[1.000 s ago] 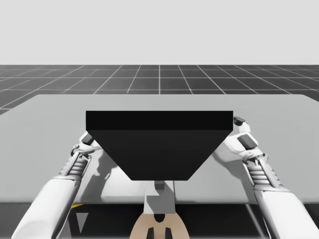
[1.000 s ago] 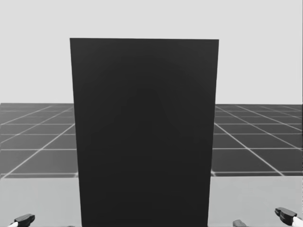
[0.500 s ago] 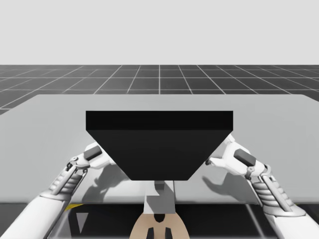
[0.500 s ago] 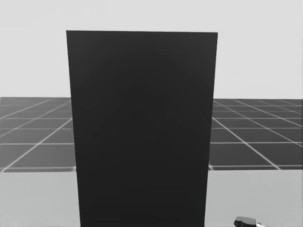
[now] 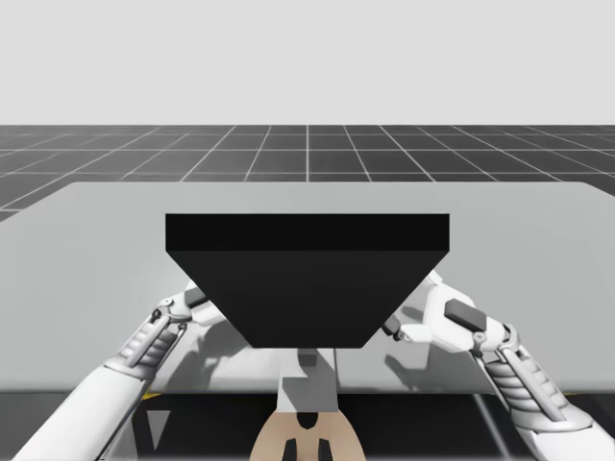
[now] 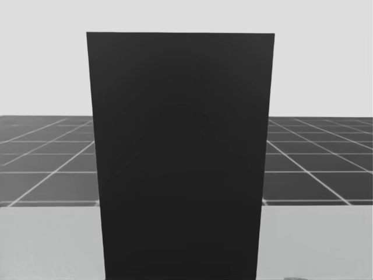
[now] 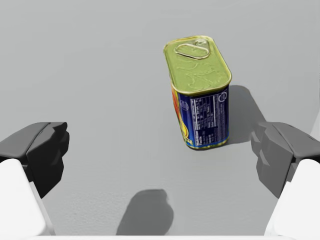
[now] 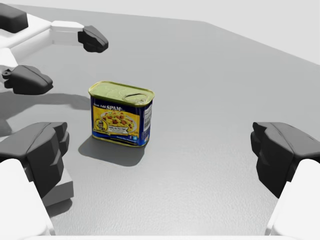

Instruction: Reach around the screen and pick up the object behind it.

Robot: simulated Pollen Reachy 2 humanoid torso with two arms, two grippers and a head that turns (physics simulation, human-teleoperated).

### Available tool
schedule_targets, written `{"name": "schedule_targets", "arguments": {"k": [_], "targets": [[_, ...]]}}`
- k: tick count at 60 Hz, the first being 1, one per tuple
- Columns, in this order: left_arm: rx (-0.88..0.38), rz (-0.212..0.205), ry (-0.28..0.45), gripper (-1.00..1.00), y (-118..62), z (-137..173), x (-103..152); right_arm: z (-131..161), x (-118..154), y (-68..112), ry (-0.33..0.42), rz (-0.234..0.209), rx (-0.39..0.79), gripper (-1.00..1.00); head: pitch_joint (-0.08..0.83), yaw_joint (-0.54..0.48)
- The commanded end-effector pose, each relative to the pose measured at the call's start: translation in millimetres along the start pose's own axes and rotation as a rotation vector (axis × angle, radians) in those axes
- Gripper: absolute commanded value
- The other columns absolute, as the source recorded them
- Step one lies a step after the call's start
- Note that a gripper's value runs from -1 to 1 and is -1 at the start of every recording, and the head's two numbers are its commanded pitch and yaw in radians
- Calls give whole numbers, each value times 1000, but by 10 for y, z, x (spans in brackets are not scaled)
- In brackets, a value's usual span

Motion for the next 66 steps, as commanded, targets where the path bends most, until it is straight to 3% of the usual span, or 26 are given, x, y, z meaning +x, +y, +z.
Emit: {"name": "schedule_targets", "arguments": {"k": [1, 24, 37, 38, 39, 40, 41, 42, 46, 58, 66], "targets": [[-41, 17, 21, -1000, -15, -276, -40, -11, 0, 18, 0, 9, 10, -1000, 69, -15], [-86, 37, 58, -1000, 40, -882, -52, -18, 6, 38, 1, 29, 7, -1000, 86, -16], [-120, 63, 83, -1000, -65, -1116, -140, -13, 13, 42, 3, 33, 2, -1000, 97, -26], [-123, 68, 89, -871, -77, -1119, -158, -12, 15, 42, 2, 32, 2, -1000, 97, -26], [-127, 71, 95, -484, -88, -1120, -176, -11, 16, 42, 2, 33, 2, -1000, 97, -26], [-130, 72, 99, -283, -91, -1119, -185, -10, 17, 42, 2, 33, 1, -1000, 97, -26], [-131, 77, 106, 558, -95, -1115, -204, -9, 19, 43, 2, 35, 0, -1000, 97, -26], [-133, 84, 111, 908, -98, -1109, -220, -9, 20, 43, 2, 35, 0, -1000, 98, -27], [-136, 86, 124, 1000, -105, -1089, -262, -8, 26, 45, 1, 36, -1, -1000, 98, -28], [-115, 81, 117, 1000, -52, -1017, -192, -17, 22, 46, 5, 36, -5, -1000, 98, -27], [-43, 79, 116, 1000, 108, -706, -154, -11, 29, 38, 0, 35, -8, -1000, 94, -29]]}}
